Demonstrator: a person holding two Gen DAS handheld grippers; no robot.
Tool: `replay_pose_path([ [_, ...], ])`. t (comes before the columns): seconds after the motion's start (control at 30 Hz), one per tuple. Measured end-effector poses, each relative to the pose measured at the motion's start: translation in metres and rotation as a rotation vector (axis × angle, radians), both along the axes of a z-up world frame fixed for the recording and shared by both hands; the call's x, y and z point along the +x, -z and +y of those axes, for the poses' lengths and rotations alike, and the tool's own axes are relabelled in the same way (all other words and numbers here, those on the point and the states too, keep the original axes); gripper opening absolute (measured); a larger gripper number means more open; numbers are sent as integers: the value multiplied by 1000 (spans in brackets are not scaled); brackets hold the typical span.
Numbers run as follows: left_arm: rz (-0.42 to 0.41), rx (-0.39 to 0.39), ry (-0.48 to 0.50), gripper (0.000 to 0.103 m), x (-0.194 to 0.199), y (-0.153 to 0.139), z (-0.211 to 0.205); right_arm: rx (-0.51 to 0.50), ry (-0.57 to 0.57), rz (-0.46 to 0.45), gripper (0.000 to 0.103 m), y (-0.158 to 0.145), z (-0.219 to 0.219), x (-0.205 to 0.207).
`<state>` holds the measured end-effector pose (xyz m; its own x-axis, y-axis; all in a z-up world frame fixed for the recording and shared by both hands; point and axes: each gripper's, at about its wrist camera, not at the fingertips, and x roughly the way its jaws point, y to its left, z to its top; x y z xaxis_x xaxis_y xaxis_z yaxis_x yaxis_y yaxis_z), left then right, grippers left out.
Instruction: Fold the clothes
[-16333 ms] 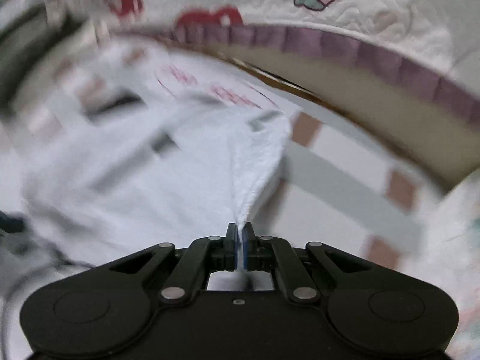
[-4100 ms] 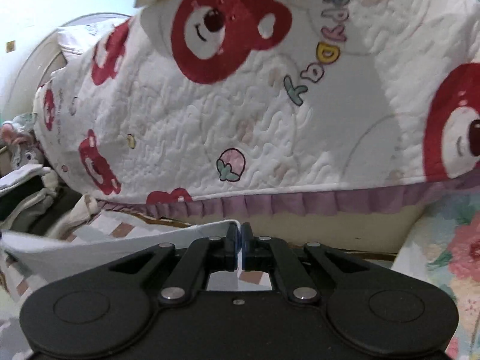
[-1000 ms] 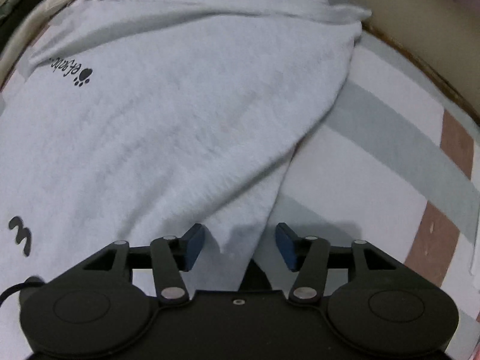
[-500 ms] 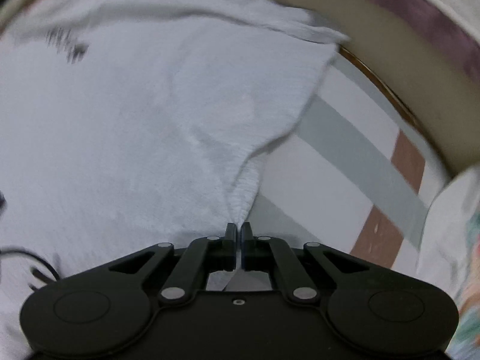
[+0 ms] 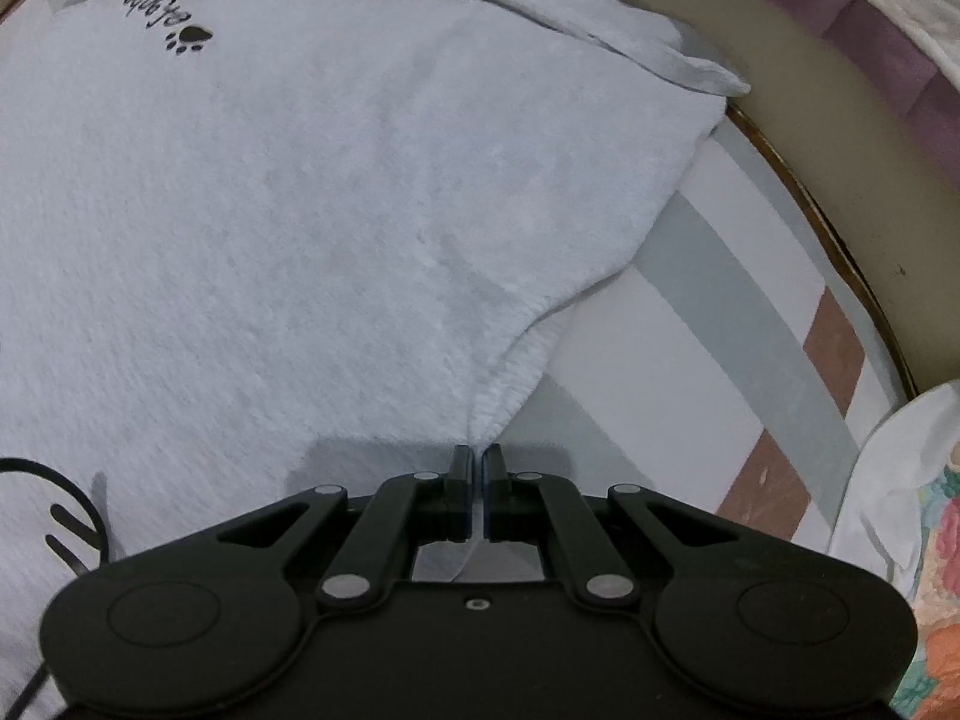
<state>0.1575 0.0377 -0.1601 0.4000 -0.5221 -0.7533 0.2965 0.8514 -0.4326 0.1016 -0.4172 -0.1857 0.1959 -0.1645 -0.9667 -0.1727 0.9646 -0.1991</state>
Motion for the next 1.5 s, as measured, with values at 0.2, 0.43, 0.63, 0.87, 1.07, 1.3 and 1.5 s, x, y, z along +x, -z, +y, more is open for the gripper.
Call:
replay_pose_path([
  [0.2, -81, 119, 42, 28, 7, -7, -34, -102, -58, -17, 3, -8, 2, 2],
  [0.43, -74, -110, -204, 26, 116, -6, -20, -307, 13, -471, 43, -51, -26, 33],
  [0.63, 28, -228, -289, 31, 177, 25, -41, 128, 207, -547, 47, -35, -63, 47],
  [0.87, 48, -191, -287, 42, 205, 51, -68, 200, 193, -497, 48, 2, -70, 53],
  [1.07, -42, -23, -74, 2, 223, 34, -97, 260, 197, -449, 49, 18, -69, 60],
  [1.3, -373, 217, -150, 0, 232, 2, -98, 210, 131, -448, 48, 19, -62, 63],
  [1.5, -253, 101, -235, 8, 220, 33, -57, 215, 162, -430, 48, 18, -64, 66],
])
